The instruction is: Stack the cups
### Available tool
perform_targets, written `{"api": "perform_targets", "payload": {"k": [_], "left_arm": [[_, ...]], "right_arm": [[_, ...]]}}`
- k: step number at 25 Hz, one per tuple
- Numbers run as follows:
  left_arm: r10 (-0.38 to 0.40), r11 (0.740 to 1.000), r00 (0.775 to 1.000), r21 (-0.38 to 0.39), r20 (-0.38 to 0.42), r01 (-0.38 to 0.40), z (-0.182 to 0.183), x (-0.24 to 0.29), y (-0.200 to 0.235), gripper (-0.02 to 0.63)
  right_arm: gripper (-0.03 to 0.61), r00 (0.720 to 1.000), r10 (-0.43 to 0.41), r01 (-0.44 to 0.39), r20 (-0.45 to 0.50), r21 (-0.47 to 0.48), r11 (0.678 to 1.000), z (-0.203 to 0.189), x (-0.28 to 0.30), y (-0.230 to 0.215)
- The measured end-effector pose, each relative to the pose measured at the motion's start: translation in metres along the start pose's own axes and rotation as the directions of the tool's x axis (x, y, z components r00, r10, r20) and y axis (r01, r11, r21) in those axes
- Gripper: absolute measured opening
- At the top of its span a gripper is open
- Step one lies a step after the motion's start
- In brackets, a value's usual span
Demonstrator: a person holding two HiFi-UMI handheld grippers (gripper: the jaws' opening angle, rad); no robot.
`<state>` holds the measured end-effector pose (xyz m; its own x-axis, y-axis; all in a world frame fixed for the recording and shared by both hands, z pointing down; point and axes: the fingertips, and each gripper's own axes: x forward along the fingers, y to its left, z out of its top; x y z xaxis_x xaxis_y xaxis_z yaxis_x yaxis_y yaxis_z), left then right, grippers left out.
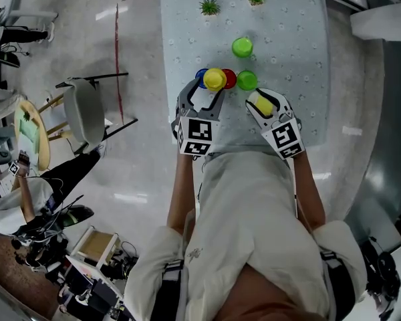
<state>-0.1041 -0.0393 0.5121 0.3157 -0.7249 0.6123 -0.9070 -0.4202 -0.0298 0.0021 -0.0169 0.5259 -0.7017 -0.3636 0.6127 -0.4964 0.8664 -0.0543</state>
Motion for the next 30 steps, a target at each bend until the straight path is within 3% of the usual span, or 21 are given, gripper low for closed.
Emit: {"api": "perform_targets", "payload": {"k": [11, 19, 30], "left_arm": [[0.011, 1.0, 0.997, 0.01, 0.082, -0.012, 0.03, -0.01, -0.012, 0.258], [-0.021, 0.999, 0.993, 0.05, 0.118, 0.015, 0.056, -0.01, -0.017, 0.198], [-0.046, 0.996, 0.993, 0.078, 0.11, 0.037, 0.08, 0.007, -0.015, 0.17]], "right_arm": [[0.173, 0.998, -0.04, 0.042, 0.046, -0.049, 0.998, 0.02, -0.003, -0.024], [0.163, 0.994, -0.078, 0.085, 0.075, -0.093, 0.992, 0.046, 0.0, -0.047], [0.163, 0.994, -0.096, 0.101, 0.056, -0.105, 0.989, 0.058, 0.023, -0.082]]}}
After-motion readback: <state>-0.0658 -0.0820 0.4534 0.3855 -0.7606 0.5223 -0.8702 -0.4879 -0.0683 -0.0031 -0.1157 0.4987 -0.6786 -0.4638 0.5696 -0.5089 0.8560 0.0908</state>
